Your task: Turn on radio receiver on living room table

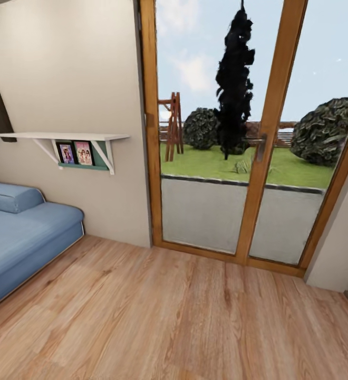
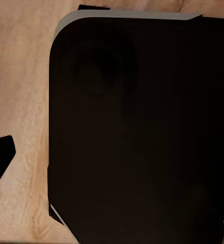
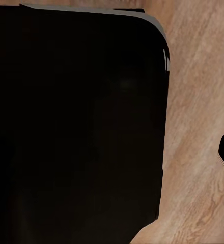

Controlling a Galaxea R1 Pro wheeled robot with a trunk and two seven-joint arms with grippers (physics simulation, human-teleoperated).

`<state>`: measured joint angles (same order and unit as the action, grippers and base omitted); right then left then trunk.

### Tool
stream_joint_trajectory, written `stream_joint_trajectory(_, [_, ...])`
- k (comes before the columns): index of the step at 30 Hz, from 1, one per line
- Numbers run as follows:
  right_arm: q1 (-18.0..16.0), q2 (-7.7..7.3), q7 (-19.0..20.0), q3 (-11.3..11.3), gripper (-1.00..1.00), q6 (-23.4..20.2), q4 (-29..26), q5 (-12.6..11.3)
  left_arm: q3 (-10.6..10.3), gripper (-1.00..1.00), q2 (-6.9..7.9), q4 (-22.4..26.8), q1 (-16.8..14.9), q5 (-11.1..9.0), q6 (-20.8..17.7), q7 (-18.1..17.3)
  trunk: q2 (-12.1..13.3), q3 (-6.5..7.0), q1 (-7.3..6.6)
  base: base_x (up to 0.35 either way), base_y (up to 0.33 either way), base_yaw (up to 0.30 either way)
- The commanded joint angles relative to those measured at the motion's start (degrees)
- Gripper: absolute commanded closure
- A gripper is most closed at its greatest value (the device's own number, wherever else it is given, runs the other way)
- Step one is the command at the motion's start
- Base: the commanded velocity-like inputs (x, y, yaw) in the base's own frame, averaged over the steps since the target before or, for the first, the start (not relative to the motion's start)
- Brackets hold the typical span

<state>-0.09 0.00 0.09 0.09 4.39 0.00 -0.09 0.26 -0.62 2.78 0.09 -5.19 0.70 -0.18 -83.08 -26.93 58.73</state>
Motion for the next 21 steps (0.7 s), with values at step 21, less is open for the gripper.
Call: stream_joint_trajectory(21, [0.0, 0.0, -0.09, 0.0, -1.0, -0.12, 0.0, -0.08, 0.0, -1.0, 0.0, 0.02, 0.0, 0.0, 0.0, 0.0, 0.0, 0.0, 0.0, 0.0, 0.0, 0.221])
